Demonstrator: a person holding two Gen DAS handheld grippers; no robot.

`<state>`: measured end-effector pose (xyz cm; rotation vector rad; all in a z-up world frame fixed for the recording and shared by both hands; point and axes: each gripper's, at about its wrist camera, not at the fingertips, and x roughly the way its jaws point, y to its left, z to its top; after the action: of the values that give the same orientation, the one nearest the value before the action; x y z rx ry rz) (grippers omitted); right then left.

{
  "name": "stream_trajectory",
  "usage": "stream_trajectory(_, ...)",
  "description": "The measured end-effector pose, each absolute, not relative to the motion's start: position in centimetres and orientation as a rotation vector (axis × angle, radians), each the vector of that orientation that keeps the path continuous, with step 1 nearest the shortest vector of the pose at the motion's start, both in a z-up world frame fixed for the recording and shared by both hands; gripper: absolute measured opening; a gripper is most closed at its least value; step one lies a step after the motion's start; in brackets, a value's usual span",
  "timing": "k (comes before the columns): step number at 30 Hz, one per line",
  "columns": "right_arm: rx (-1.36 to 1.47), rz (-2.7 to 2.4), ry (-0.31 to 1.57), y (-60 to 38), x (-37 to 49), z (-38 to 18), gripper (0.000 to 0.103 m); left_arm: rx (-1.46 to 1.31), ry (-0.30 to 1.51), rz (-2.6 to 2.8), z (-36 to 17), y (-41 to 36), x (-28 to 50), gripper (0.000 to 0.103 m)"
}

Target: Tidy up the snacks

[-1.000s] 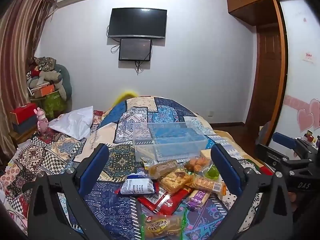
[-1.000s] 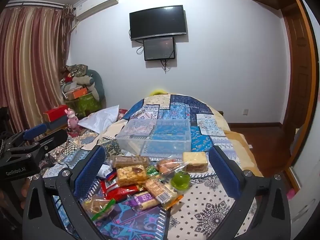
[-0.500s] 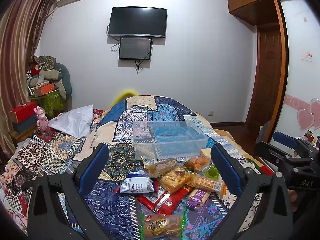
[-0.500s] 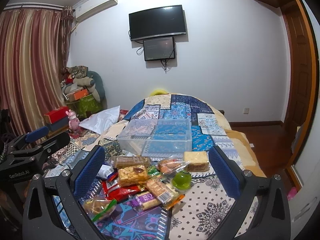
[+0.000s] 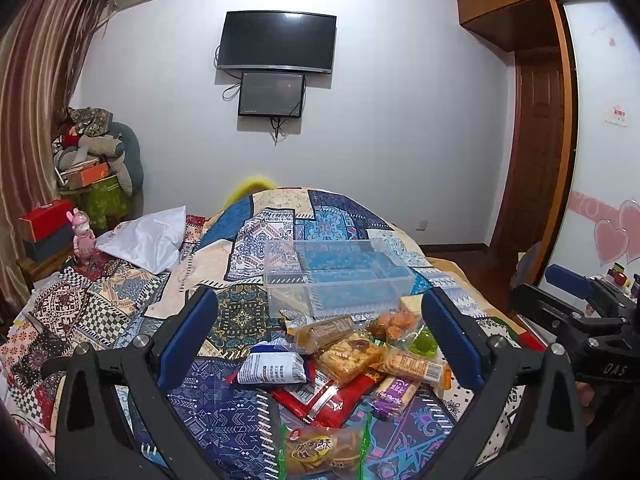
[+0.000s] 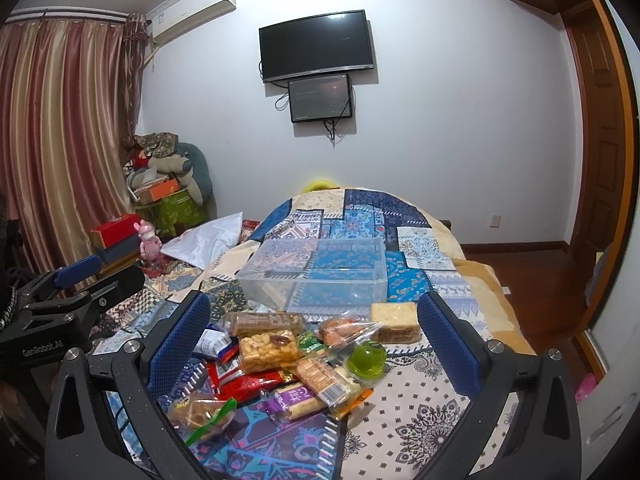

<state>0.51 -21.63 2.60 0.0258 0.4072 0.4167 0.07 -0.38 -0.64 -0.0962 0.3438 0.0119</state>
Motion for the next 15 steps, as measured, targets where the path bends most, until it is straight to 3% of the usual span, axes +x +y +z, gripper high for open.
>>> stream_trajectory(15,0.027,0.416,0.405,-21.57,0.46,2.67,0.103,-0.096,0.345,0.010,-0.85,-0.42,0.00,0.103)
